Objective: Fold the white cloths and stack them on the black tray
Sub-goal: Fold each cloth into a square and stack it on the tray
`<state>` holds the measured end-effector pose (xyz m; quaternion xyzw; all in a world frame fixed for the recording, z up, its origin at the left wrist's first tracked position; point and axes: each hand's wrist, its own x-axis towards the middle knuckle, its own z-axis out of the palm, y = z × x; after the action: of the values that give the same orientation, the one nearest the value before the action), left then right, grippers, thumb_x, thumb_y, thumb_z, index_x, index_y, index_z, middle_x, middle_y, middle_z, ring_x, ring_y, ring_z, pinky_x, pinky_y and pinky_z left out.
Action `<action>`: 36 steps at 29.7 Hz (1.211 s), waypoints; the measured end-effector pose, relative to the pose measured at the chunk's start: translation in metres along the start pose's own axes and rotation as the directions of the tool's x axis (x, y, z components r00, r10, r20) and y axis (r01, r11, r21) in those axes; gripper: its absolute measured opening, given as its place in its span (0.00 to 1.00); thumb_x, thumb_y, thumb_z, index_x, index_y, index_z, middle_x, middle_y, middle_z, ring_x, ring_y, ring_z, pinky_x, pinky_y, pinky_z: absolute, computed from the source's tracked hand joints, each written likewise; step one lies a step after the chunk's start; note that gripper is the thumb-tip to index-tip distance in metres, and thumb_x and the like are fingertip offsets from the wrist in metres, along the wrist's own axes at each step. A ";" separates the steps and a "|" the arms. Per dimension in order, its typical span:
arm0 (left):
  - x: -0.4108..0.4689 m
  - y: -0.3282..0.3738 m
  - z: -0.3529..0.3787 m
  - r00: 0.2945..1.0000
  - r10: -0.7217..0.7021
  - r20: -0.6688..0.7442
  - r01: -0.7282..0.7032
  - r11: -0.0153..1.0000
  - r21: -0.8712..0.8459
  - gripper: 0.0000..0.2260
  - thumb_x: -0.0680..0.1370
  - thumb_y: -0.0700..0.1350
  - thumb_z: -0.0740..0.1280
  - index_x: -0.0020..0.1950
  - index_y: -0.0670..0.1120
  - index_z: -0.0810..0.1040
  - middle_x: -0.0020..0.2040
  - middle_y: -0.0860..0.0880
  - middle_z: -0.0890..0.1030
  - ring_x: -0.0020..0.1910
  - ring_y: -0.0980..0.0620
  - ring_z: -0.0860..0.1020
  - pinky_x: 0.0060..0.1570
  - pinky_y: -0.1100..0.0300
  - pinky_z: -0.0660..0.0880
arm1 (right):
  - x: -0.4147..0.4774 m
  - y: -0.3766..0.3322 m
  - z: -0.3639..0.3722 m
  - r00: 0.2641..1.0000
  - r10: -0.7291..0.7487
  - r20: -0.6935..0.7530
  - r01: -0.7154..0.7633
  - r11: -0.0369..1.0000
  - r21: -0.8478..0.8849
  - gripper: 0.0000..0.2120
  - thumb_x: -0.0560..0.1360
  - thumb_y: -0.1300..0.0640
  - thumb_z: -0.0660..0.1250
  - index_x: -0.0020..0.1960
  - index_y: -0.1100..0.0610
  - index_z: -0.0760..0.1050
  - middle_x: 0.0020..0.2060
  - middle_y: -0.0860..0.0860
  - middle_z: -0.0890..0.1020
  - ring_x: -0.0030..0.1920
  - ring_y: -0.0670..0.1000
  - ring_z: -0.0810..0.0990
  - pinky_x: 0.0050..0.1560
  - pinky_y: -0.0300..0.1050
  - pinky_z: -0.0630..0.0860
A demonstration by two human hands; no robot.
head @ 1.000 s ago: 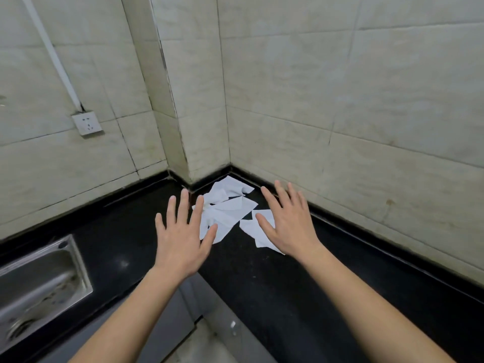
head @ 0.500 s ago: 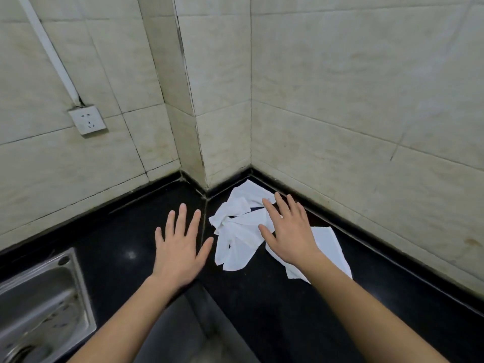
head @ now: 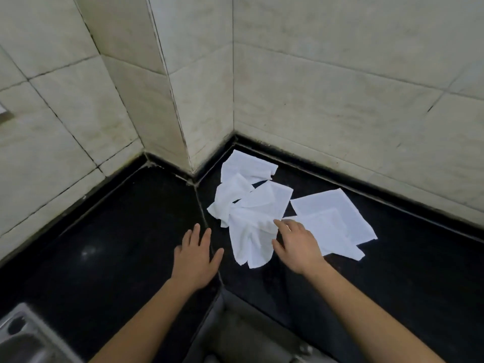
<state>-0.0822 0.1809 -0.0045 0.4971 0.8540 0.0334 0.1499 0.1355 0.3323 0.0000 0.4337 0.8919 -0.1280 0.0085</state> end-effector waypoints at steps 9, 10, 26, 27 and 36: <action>0.036 0.003 0.073 0.917 0.393 0.068 -0.392 0.919 -0.037 0.19 0.75 0.50 0.69 0.65 0.49 0.76 0.59 0.51 0.76 0.56 0.47 0.76 0.52 0.51 0.75 | -0.003 -0.008 0.091 0.942 -0.206 0.266 0.195 0.978 0.070 0.20 0.81 0.56 0.58 0.73 0.53 0.69 0.69 0.50 0.73 0.65 0.55 0.73 0.60 0.51 0.74; 0.037 0.003 0.082 0.893 0.446 0.056 -0.445 0.895 -0.037 0.19 0.73 0.48 0.70 0.64 0.49 0.77 0.59 0.51 0.77 0.56 0.47 0.76 0.50 0.51 0.76 | -0.003 -0.007 0.096 0.934 -0.224 0.278 0.214 0.975 0.063 0.22 0.81 0.56 0.59 0.74 0.53 0.68 0.71 0.50 0.73 0.65 0.56 0.73 0.61 0.53 0.74; 0.050 0.011 0.116 0.897 0.442 -0.026 -0.435 0.890 0.134 0.12 0.58 0.34 0.76 0.38 0.44 0.81 0.37 0.47 0.80 0.33 0.45 0.77 0.32 0.55 0.72 | 0.000 0.058 0.096 0.967 -0.180 0.179 0.213 0.960 -0.185 0.13 0.55 0.61 0.79 0.30 0.54 0.74 0.27 0.48 0.75 0.28 0.52 0.75 0.25 0.40 0.62; 0.048 0.010 0.109 0.908 0.417 -0.033 -0.409 0.903 0.130 0.14 0.56 0.33 0.76 0.38 0.43 0.80 0.36 0.46 0.79 0.31 0.45 0.76 0.31 0.55 0.71 | 0.003 0.056 0.091 0.970 -0.184 0.158 0.207 0.968 -0.144 0.10 0.58 0.59 0.77 0.31 0.54 0.75 0.28 0.48 0.76 0.29 0.52 0.76 0.24 0.40 0.61; 0.022 -0.025 0.019 0.935 0.142 -0.326 -0.181 0.979 -0.091 0.04 0.71 0.40 0.69 0.44 0.45 0.75 0.42 0.49 0.74 0.35 0.51 0.73 0.27 0.60 0.67 | 0.061 -0.014 0.002 0.964 -0.248 -0.099 0.260 0.955 0.146 0.14 0.72 0.49 0.57 0.43 0.57 0.77 0.38 0.50 0.76 0.41 0.53 0.75 0.36 0.42 0.64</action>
<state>-0.1081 0.1849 -0.0323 0.5438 0.8197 0.1762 0.0368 0.0860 0.3703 -0.0069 0.3195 0.9270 -0.1806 -0.0777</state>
